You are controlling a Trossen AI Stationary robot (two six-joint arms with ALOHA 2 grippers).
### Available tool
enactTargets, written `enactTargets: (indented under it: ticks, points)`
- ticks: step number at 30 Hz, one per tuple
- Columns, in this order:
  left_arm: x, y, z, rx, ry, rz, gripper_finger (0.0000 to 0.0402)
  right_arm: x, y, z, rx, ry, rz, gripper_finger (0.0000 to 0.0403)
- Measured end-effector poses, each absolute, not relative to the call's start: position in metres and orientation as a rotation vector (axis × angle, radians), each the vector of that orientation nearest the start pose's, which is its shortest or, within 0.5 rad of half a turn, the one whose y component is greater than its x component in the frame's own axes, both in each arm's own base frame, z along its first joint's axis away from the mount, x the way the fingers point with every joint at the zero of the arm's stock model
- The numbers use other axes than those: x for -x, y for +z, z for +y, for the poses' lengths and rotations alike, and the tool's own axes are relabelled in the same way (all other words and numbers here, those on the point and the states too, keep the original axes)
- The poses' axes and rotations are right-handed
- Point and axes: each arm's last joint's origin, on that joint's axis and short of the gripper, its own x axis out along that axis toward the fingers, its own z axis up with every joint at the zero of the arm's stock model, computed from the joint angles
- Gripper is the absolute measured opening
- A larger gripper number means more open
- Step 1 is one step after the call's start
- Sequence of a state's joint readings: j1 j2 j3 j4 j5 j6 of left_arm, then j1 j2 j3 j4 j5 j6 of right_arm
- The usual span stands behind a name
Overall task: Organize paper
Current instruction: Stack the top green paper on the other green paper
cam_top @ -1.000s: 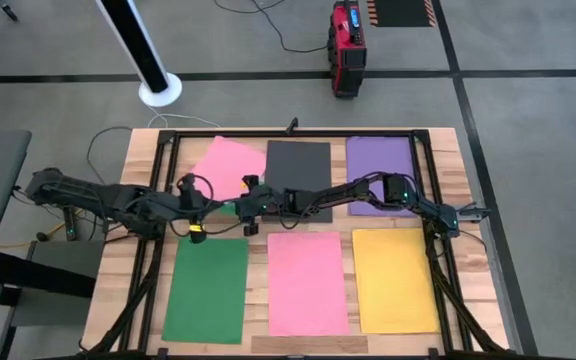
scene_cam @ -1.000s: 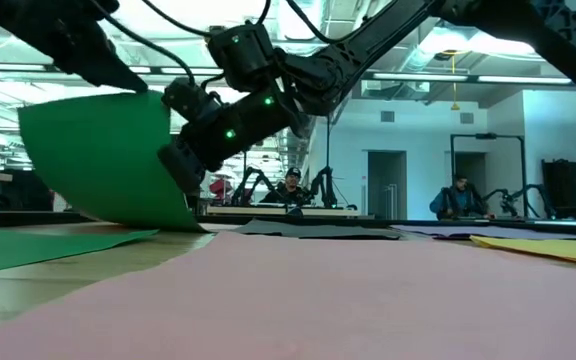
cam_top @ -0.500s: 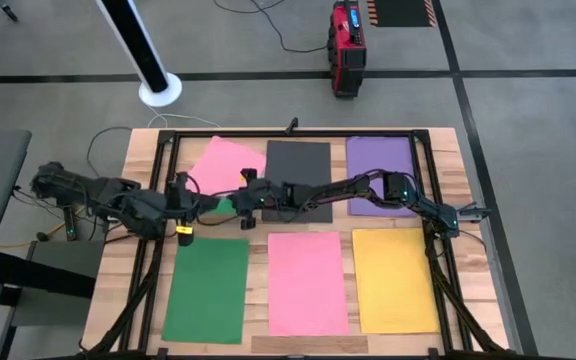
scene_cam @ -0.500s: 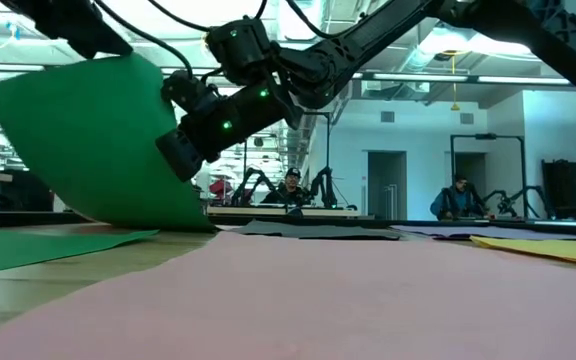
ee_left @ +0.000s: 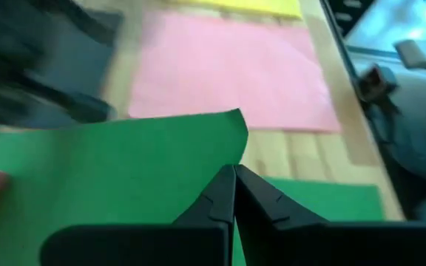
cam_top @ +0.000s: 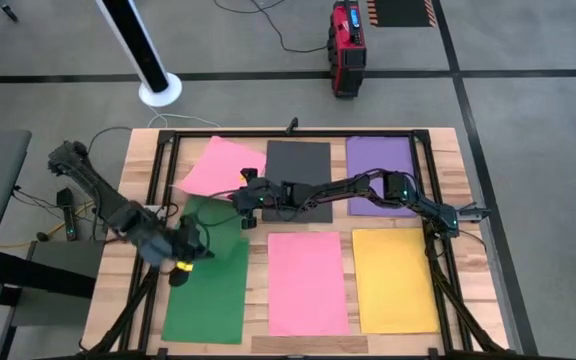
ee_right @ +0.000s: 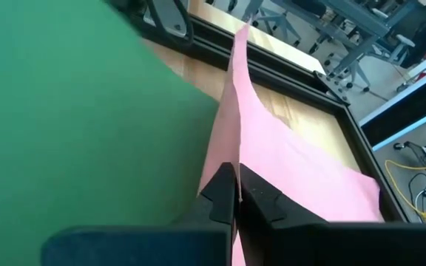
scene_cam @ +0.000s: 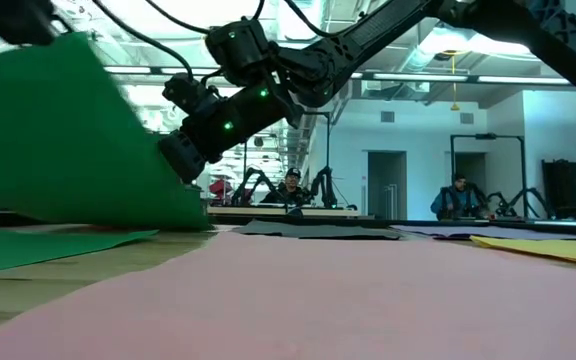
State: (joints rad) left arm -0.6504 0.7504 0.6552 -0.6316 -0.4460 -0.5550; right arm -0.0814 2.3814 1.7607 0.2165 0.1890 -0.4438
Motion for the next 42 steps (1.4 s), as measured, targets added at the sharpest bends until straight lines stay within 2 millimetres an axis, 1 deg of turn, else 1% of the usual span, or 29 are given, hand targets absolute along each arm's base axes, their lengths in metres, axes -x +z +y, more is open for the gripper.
enactTargets:
  ticks: [5, 10, 17, 23, 27, 33, 38, 42]
  points:
    - [-0.126, 0.245, -0.112, 0.229, -0.051, 0.698, 0.0, -0.532, 0.154, -0.049, 0.459, -0.172, 0.46, 0.0]
    - [-0.131, 0.232, -0.146, 0.281, -0.077, 0.678, 0.0, -0.532, 0.154, -0.049, 0.462, -0.171, 0.458, 0.0]
    - [-0.137, 0.209, -0.181, 0.357, -0.027, 0.642, 0.0, -0.532, 0.153, -0.049, 0.463, -0.169, 0.462, 0.0]
    - [-0.145, 0.19, -0.202, 0.455, 0.004, 0.613, 0.0, -0.531, 0.153, -0.049, 0.465, -0.163, 0.466, 0.0]
    - [-0.15, 0.186, -0.211, 0.521, 0.024, 0.541, 0.0, -0.531, 0.151, -0.048, 0.465, -0.156, 0.484, 0.0]
    - [-0.15, 0.188, -0.222, 0.55, 0.039, 0.479, 0.0, -0.53, 0.148, -0.045, 0.467, -0.14, 0.519, 0.0]
    - [-0.143, 0.193, -0.235, 0.534, 0.087, 0.458, 0.0, -0.53, 0.148, -0.04, 0.468, -0.123, 0.518, 0.0]
    - [-0.136, 0.193, -0.247, 0.536, 0.135, 0.423, 0.0, -0.53, 0.148, -0.039, 0.464, -0.107, 0.513, 0.0]
